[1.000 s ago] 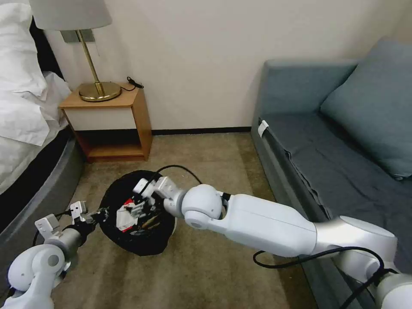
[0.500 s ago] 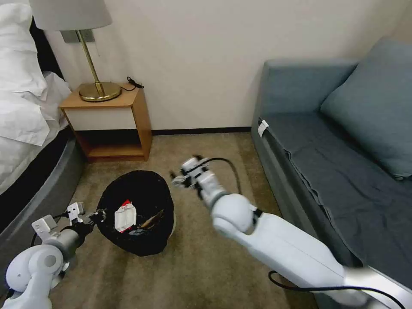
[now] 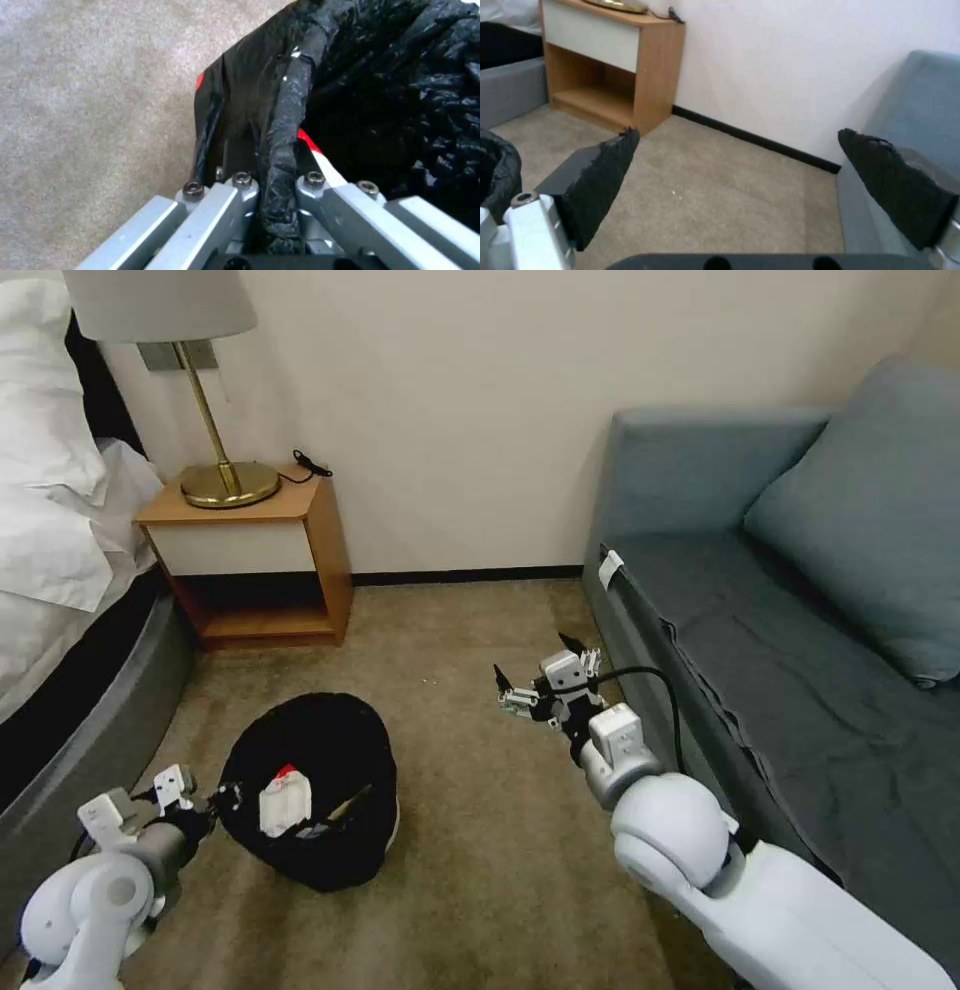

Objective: Pick up the trash bin, then pick up the garbage on the floor and place it into the trash bin.

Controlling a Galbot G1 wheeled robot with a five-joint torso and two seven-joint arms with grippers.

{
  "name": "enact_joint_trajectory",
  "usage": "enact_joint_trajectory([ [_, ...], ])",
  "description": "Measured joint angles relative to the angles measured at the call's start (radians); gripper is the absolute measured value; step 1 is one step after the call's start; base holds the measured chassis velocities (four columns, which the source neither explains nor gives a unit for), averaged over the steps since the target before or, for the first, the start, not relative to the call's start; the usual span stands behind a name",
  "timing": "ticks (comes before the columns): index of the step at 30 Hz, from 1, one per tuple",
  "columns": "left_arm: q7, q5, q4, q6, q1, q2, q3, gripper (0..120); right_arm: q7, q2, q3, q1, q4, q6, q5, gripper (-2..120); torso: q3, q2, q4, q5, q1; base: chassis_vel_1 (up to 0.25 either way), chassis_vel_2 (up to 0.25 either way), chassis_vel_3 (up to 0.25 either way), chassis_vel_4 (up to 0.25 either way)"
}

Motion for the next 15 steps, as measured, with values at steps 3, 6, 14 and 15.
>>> enact_joint_trajectory([
  [3,-0.011,0.022,0.003,0.000,-0.001,-0.010,0.009,3,-0.041,0.022,0.059,-0.088,0.028,0.017,-0.065,100,0.000,0.000,-0.0003,-0.0003,0.000,0.000,0.000,0.000,0.000],
  [6,-0.014,0.039,0.003,0.000,0.000,-0.014,0.011,3,-0.072,0.040,0.100,-0.156,0.047,0.030,-0.113,100,0.000,0.000,-0.0001,-0.0002,0.000,0.000,0.000,0.000,0.000],
  [14,-0.014,0.069,0.007,-0.002,0.008,-0.030,0.019,22,-0.141,0.130,0.207,-0.356,0.090,0.074,-0.234,100,0.000,0.000,-0.0003,-0.0002,0.000,0.000,0.000,0.000,0.000],
  [15,-0.004,0.080,0.007,-0.006,0.011,-0.034,0.019,27,-0.151,0.147,0.221,-0.385,0.096,0.085,-0.250,100,0.000,0.000,-0.0001,-0.0003,0.000,0.000,0.000,0.000,0.000],
])
